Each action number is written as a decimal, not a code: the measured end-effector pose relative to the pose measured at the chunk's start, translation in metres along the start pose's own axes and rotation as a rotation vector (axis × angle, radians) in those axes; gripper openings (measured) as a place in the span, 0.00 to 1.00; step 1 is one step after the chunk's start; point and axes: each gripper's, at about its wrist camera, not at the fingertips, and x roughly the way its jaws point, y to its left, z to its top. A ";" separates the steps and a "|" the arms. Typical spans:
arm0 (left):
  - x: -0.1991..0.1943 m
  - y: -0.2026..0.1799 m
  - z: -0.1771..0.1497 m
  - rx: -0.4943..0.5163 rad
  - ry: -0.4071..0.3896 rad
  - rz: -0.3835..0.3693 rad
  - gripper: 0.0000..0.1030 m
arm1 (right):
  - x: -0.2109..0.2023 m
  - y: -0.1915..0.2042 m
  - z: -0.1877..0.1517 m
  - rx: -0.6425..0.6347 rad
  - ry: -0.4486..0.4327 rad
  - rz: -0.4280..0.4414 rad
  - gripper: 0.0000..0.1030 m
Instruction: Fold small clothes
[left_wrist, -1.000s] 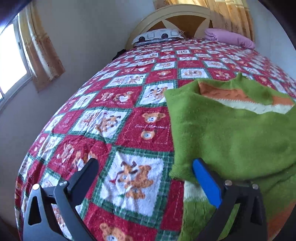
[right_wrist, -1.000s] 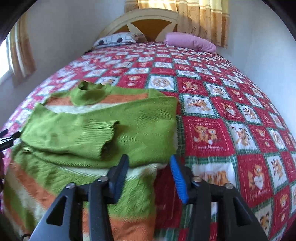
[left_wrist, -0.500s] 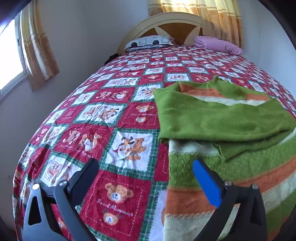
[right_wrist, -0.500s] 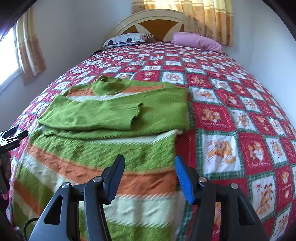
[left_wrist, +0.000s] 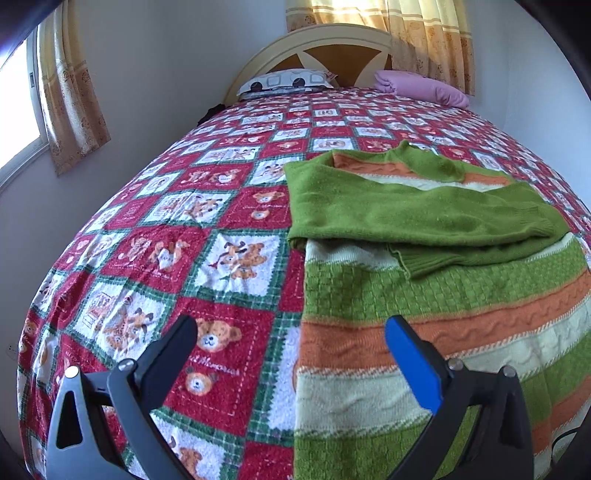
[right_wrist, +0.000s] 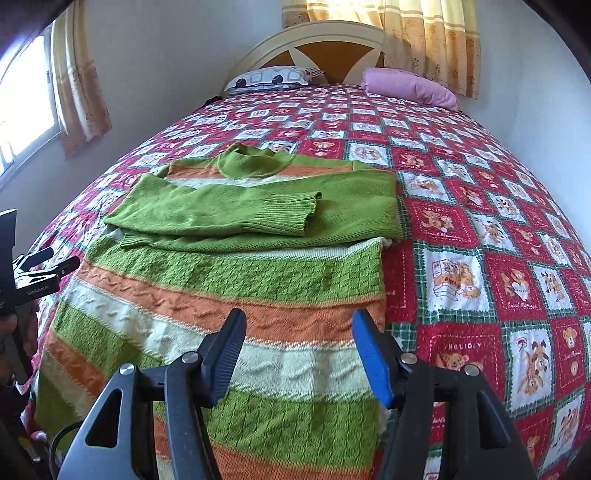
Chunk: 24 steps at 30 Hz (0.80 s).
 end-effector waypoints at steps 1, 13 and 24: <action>-0.001 -0.001 -0.001 0.000 0.000 -0.003 1.00 | -0.001 0.000 -0.001 0.000 0.000 0.000 0.59; -0.009 -0.002 -0.008 0.004 0.000 -0.009 1.00 | -0.003 0.000 -0.016 0.001 0.029 0.008 0.59; -0.023 -0.005 -0.021 0.033 -0.002 -0.025 1.00 | -0.012 0.005 -0.033 -0.006 0.042 0.022 0.59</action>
